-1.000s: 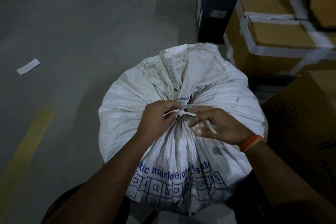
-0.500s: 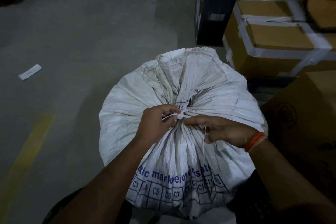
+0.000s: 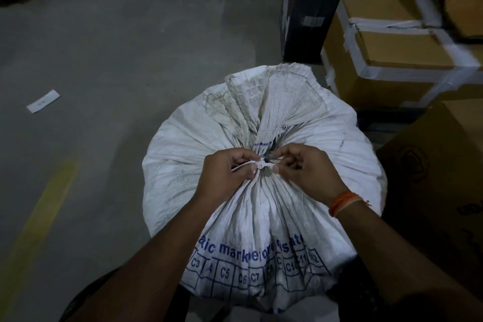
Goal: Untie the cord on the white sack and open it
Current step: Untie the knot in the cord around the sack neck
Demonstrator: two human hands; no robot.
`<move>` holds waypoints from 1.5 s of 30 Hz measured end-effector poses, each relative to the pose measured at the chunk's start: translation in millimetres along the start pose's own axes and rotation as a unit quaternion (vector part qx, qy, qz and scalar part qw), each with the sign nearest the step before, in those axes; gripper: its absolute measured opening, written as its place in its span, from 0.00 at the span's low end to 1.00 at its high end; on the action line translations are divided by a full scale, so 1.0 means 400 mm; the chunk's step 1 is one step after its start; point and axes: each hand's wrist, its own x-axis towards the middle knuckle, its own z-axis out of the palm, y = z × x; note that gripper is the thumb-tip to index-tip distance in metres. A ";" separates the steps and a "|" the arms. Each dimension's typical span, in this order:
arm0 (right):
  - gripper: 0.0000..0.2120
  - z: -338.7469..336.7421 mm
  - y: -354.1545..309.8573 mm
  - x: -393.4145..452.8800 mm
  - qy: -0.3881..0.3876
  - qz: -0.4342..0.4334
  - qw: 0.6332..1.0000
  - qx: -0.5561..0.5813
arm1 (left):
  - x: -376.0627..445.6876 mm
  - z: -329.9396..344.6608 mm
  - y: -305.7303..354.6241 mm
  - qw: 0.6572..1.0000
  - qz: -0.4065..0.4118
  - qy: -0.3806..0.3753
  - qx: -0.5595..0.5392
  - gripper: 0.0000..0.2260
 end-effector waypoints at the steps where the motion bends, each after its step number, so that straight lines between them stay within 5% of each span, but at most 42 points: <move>1: 0.07 0.007 0.002 0.001 0.008 -0.003 1.000 -0.013 | 0.000 0.001 -0.002 1.000 -0.005 0.003 -0.013 0.06; 45: 0.03 0.074 0.010 0.013 0.037 -0.036 0.998 -0.033 | -0.010 0.022 -0.045 0.998 0.010 0.016 -0.061 0.06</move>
